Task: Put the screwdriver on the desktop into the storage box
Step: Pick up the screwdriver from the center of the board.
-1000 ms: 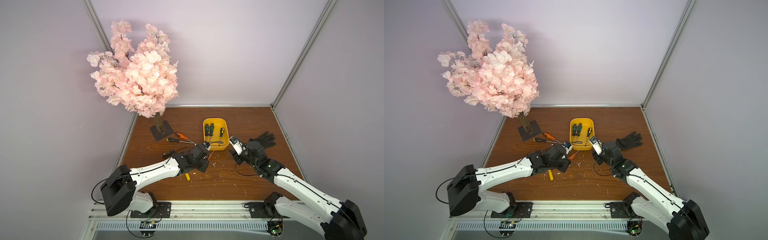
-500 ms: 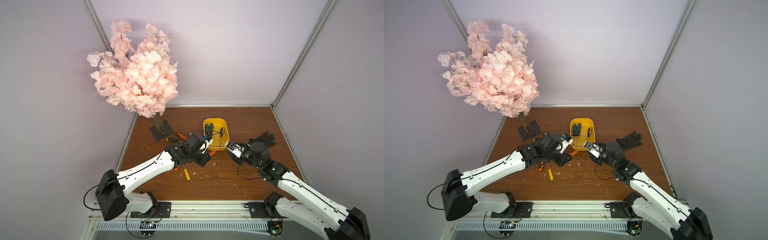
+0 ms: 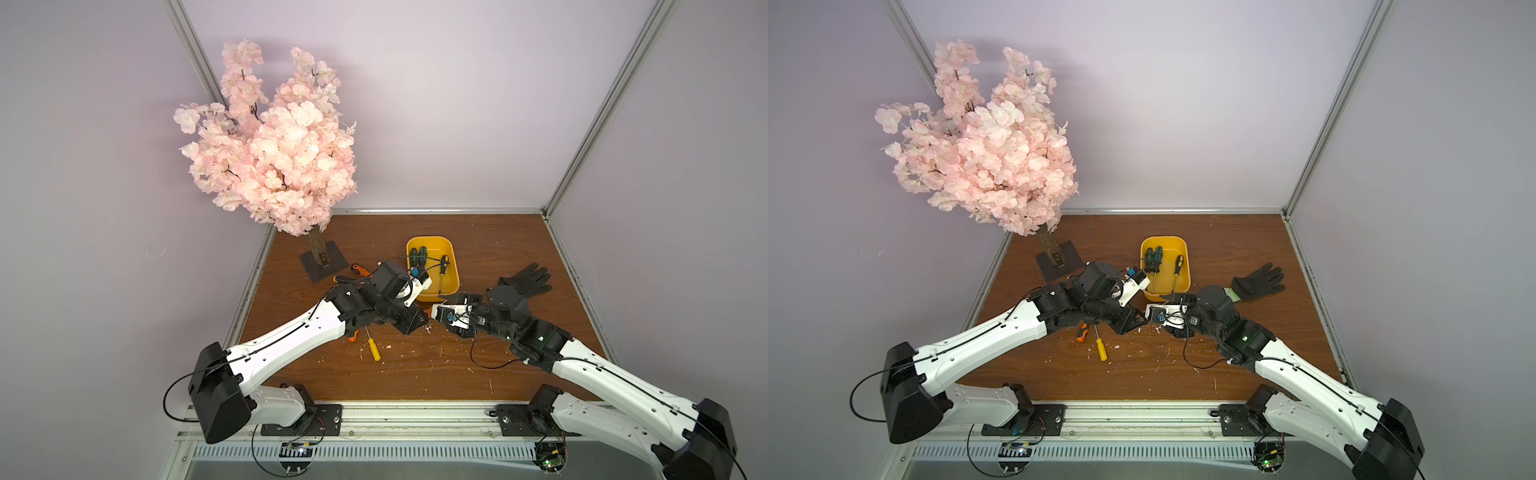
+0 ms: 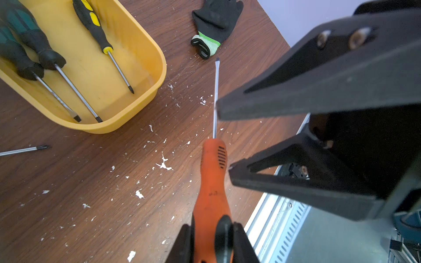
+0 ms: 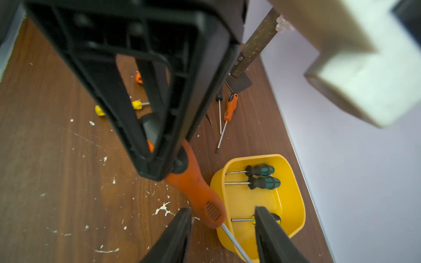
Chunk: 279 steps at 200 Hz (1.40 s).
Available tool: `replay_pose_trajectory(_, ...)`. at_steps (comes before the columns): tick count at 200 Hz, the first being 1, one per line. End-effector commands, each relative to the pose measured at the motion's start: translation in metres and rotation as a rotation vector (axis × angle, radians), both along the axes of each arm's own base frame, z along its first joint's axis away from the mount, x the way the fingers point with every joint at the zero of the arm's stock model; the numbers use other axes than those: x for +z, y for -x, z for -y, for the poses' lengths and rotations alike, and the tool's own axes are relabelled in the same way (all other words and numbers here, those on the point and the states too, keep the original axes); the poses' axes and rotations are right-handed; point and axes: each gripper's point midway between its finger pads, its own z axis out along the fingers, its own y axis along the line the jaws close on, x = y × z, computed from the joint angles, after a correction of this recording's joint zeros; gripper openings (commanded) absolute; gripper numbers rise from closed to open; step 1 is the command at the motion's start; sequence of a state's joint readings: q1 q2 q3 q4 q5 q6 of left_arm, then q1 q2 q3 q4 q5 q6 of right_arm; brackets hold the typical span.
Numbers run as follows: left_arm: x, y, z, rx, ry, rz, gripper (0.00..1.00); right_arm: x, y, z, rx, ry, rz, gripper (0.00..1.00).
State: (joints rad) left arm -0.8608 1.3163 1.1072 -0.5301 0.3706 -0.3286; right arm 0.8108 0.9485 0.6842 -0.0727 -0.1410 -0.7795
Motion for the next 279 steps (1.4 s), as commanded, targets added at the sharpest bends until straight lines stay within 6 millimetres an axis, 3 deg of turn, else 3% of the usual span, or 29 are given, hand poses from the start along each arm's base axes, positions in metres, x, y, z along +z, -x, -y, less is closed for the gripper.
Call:
replay_pose_trajectory(1, 0.015, 0.002, 0.003, -0.029, 0.031, 0.008, 0.00, 0.009, 0.005, -0.006, 0.050, 0.027, 0.025, 0.51)
replay_pose_trajectory(46, 0.023, 0.002, 0.004, -0.037, 0.047, 0.014, 0.00, 0.004, 0.004, -0.008, 0.053, 0.057, 0.026, 0.50)
replay_pose_trajectory(139, 0.015, 0.003, 0.006, -0.046, 0.033, -0.004, 0.00, 0.013, 0.004, -0.017, 0.059, 0.052, 0.059, 0.43)
replay_pose_trajectory(279, 0.019, -0.003, 0.005, -0.034, 0.016, 0.026, 0.00, 0.005, 0.003, -0.020, 0.064, 0.102, 0.052, 0.19)
